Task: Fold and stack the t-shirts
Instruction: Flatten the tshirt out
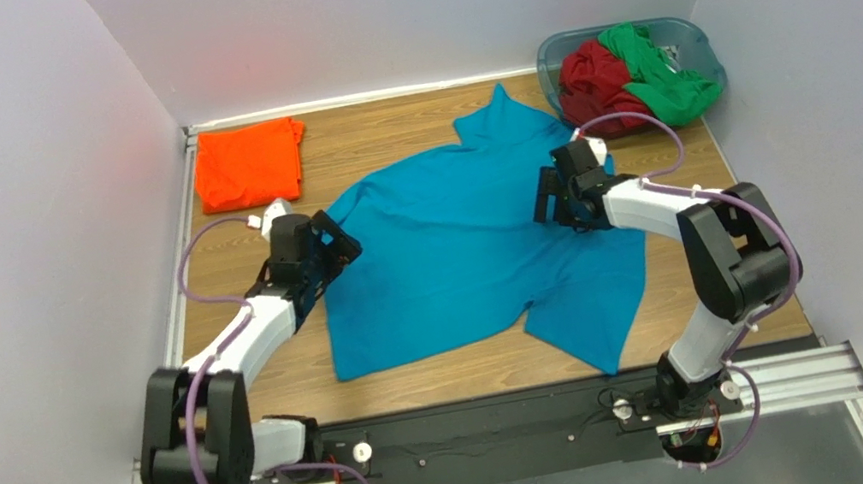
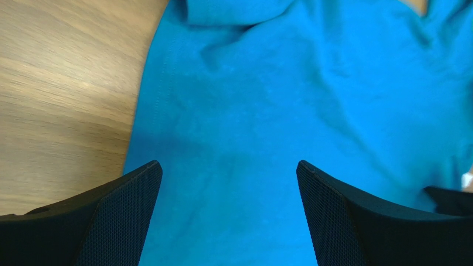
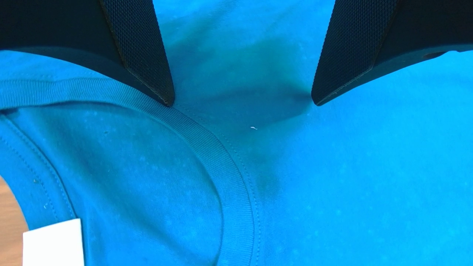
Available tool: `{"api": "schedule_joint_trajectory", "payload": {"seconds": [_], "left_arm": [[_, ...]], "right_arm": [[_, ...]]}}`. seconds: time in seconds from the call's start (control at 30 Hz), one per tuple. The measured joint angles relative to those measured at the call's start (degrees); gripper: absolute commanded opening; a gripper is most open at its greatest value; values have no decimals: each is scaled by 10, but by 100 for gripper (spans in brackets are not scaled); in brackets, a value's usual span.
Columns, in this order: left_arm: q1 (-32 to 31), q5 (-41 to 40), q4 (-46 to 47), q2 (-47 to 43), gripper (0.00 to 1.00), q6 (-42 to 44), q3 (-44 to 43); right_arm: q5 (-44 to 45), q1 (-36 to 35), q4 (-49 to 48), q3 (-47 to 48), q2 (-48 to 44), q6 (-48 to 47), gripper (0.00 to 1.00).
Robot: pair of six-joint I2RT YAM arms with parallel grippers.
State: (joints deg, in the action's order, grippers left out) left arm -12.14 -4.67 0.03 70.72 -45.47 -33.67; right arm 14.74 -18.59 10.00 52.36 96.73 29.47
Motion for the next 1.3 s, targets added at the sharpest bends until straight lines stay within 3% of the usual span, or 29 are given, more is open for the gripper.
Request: {"api": "schedule_joint_trajectory", "payload": {"seconds": [0.23,0.57,1.17,1.3], "left_arm": [[-38,30,19,135,99,18,-79],[-40,56,28,264,99,41,-174],[-17,55,-63,490,98,82,-491],[-15,50,-76,493,98,87,-499]], "right_arm": [[-9,18,1,-11,-10,-11,100],[-17,27,5,10,9,-26,100],[-41,63,17,184,143,-50,100],[-49,66,20,204,157,-56,100]]}}
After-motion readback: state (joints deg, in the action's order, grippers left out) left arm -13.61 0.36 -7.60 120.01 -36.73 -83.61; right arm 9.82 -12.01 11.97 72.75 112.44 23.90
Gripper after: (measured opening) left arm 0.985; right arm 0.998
